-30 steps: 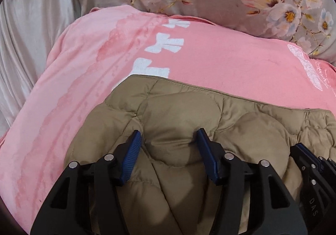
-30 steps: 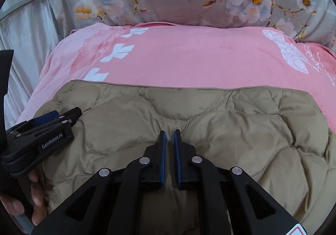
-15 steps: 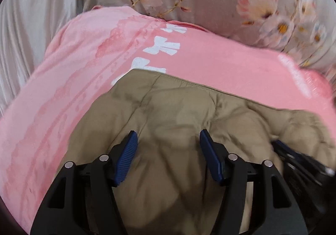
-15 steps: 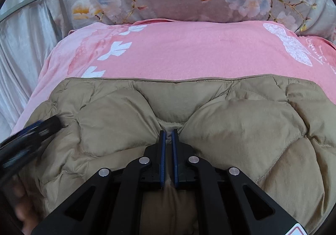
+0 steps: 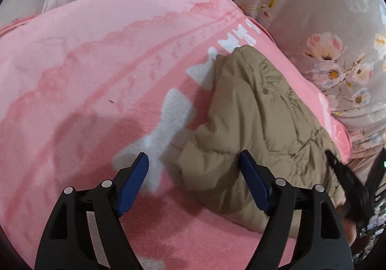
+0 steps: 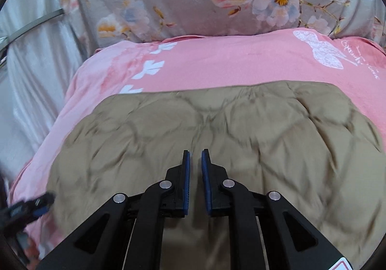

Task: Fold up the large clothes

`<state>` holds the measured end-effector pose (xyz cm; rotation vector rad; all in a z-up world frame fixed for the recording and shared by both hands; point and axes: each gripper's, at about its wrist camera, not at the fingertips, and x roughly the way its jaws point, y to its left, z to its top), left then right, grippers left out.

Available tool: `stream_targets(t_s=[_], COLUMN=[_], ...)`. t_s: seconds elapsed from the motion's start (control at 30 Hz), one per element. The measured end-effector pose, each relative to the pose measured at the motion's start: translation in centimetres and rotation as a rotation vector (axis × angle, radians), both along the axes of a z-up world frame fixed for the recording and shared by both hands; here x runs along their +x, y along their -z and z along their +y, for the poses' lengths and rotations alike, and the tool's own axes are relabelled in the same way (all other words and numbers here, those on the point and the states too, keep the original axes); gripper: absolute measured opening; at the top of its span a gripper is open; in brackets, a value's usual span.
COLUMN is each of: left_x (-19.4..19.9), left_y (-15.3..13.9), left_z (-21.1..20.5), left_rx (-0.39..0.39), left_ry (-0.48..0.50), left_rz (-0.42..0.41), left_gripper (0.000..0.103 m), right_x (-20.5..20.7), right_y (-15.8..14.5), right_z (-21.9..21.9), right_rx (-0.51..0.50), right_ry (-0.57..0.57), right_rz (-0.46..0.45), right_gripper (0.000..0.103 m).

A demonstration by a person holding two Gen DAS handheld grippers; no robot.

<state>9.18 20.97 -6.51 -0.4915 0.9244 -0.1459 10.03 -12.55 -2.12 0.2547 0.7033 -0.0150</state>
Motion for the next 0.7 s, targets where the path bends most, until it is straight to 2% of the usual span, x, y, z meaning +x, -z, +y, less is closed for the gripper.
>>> stream_targets(t_s=[0.13,0.23,0.27,0.37,0.43,0.47,0.57,0.7], left_x=[0.9,1.1,1.1,0.2,-0.5,-0.8,-2.2,-4.3], left_y=[0.7,0.7,0.4,-1.6,-3.1,-3.8,-7.1,-11.6], left_z=[-2.2,-3.9,-4.0,-4.9,-5.5,-5.8,-7.6,-11.5], left_rx=[-0.089,-0.049,-0.047,0.027,0.062,0.07,0.082,0.073], left_ry=[0.07,0.061,0.064,0.077,0.091,0.103,0.153,0.255], left_rz=[0.016,0.01,0.003,-0.05,-0.09,-0.107,-0.199,-0.328], left_gripper=[0.075,0.074,0.07,0.034,0.024,0.019,0.015,0.013], right_x=[-3.3,-4.1,-4.2,-3.8,-3.4,-3.2,-2.7,-2.1], right_y=[0.7,2.5,3.0,3.6,3.8,4.0,4.7,5.7], right_z=[0.7,1.5,1.7,2.0,1.7,1.5,0.3,-1.3], right_rx=[0.042,0.055,0.044,0.036,0.056,0.078,0.166,0.29], right_ry=[-0.044,-0.059,-0.06,-0.061,-0.061,-0.061,-0.062,-0.054], right_rz=[0.055,0.088,0.088,0.093,0.099,0.1,0.106,0.106], right_gripper=[0.012,0.012,0.012,0.012,0.011,0.011,0.008,0.002])
